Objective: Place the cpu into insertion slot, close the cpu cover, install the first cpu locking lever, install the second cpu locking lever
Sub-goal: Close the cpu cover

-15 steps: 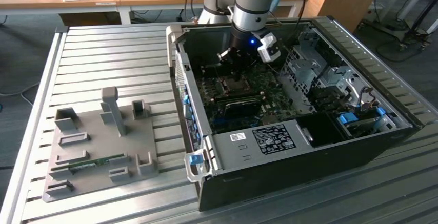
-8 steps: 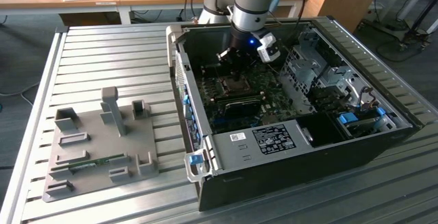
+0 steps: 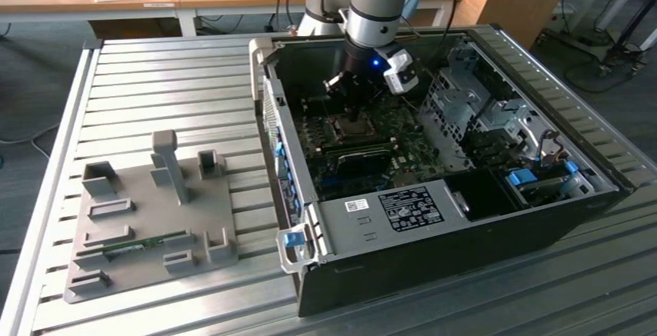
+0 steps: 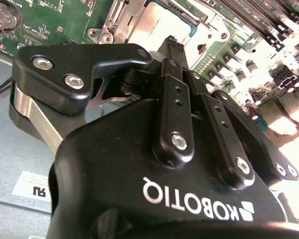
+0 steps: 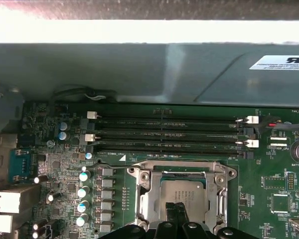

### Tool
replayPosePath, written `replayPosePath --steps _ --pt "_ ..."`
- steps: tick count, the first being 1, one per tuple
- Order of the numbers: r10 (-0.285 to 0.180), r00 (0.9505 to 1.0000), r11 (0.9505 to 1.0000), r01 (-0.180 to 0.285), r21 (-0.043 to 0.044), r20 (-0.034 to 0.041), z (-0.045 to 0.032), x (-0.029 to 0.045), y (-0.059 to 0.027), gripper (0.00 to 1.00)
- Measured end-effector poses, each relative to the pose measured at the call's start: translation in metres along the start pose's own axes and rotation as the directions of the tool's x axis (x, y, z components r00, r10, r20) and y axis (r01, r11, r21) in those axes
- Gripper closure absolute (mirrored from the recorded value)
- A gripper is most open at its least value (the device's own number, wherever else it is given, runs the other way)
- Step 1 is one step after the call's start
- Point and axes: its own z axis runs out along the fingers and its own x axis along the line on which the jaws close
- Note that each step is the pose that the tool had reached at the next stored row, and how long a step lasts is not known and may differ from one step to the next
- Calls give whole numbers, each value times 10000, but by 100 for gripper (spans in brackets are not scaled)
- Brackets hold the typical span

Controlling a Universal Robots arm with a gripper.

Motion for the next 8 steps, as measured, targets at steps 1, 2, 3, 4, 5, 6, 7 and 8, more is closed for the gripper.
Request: replayPosePath --steps 1,2,3,4,5,6,7,8 --pt "1 10000 10000 -1 0 0 0 1 0 89" --pt "2 10000 10000 -2 0 0 0 2 0 89" --pt "2 10000 10000 -2 0 0 0 3 0 89" --pt "2 10000 10000 -2 0 1 0 4 0 89" --pt "3 10000 10000 -3 -1 1 1 8 0 89" --pt "3 10000 10000 -3 -1 0 2 11 0 89" --pt "1 10000 10000 -1 0 1 5 12 0 89" --pt "2 10000 10000 -2 0 0 8 14 0 89"
